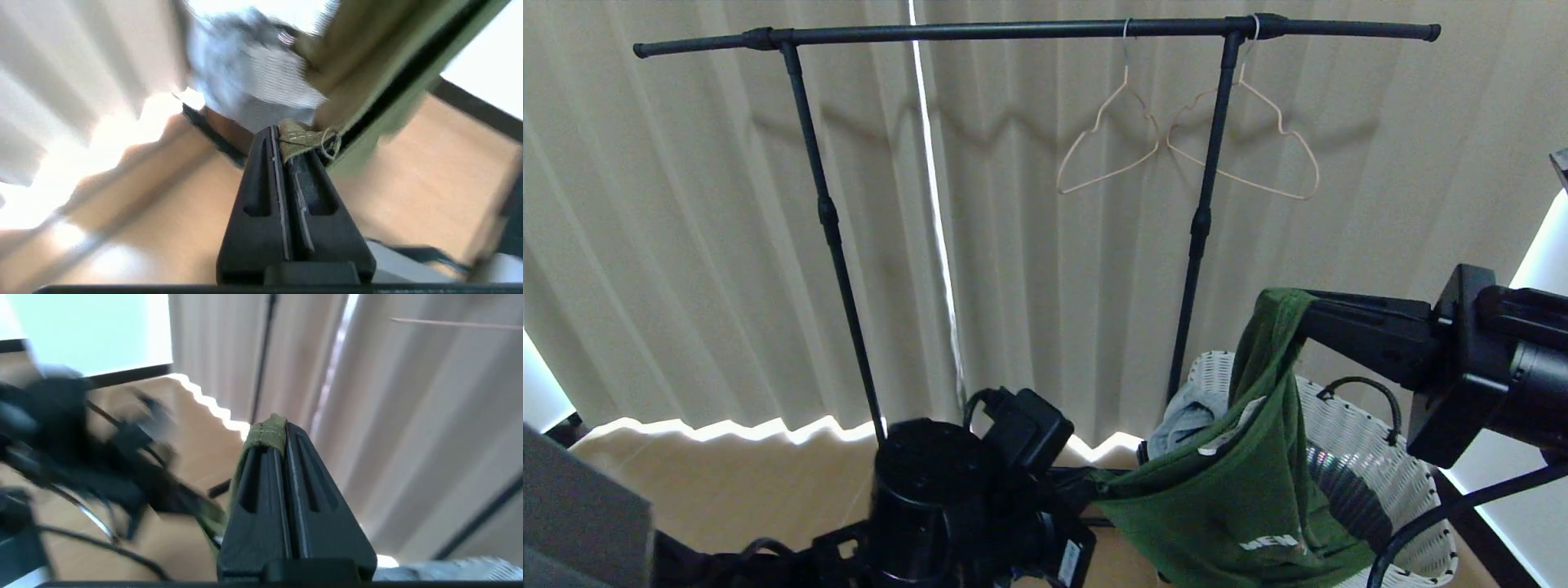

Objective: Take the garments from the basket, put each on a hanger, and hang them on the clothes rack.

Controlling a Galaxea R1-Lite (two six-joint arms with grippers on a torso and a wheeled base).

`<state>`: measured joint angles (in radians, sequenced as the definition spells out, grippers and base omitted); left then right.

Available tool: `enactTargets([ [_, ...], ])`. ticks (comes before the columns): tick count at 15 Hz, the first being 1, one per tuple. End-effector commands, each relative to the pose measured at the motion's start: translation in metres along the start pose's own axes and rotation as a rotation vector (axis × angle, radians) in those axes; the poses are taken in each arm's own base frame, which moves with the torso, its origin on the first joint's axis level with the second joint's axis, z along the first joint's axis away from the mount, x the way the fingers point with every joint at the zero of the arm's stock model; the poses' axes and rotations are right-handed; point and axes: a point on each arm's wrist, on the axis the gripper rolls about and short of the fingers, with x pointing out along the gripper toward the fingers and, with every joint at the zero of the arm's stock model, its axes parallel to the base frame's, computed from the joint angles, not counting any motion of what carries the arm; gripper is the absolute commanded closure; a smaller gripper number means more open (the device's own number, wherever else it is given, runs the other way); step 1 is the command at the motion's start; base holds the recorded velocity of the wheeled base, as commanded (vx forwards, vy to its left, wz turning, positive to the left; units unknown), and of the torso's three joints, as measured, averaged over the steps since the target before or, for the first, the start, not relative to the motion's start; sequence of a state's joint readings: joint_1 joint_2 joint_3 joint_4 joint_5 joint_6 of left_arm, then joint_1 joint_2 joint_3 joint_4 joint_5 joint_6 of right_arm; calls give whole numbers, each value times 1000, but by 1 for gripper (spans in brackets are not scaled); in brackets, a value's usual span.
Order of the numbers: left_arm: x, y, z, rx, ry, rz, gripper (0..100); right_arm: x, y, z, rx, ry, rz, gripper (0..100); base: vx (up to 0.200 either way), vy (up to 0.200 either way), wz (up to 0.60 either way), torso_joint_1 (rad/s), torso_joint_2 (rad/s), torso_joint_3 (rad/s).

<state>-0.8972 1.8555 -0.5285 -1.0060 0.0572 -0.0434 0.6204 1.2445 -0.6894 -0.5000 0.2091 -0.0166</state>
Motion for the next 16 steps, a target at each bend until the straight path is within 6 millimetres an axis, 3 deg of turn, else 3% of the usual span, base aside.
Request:
enactTargets([
  [1, -45, 31, 56, 50, -132, 109, 100, 4, -9, 0, 4, 8, -41, 100, 0, 0, 0, 0, 0, 0],
  [2, -63, 38, 81, 43, -122, 139, 100, 4, -14, 4, 2, -4, -64, 100, 0, 0, 0, 0, 0, 0],
  [3, -69, 40, 91, 40, -121, 145, 100, 4, -15, 6, 1, -11, -70, 100, 0, 0, 0, 0, 0, 0],
  [6, -95, 46, 164, 35, -186, 181, 100, 2, -29, 24, -13, -70, -134, 100, 0, 0, 0, 0, 0, 0],
  [7, -99, 48, 173, 34, -195, 188, 100, 2, -31, 28, -16, -80, -145, 100, 0, 0, 0, 0, 0, 0],
  [8, -108, 52, 197, 31, -200, 207, 100, 5, -39, 33, -19, -90, -175, 100, 0, 0, 0, 0, 0, 0],
  [10, -110, 56, 215, 27, -200, 220, 100, 12, -50, 36, -18, -89, -207, 100, 0, 0, 0, 0, 0, 0],
  [12, -102, 58, 214, 25, -182, 222, 100, 20, -59, 37, -16, -86, -227, 100, 0, 0, 0, 0, 0, 0],
  [16, -81, 61, 188, 12, -78, 230, 100, 31, -66, 27, 7, -43, -233, 100, 0, 0, 0, 0, 0, 0],
])
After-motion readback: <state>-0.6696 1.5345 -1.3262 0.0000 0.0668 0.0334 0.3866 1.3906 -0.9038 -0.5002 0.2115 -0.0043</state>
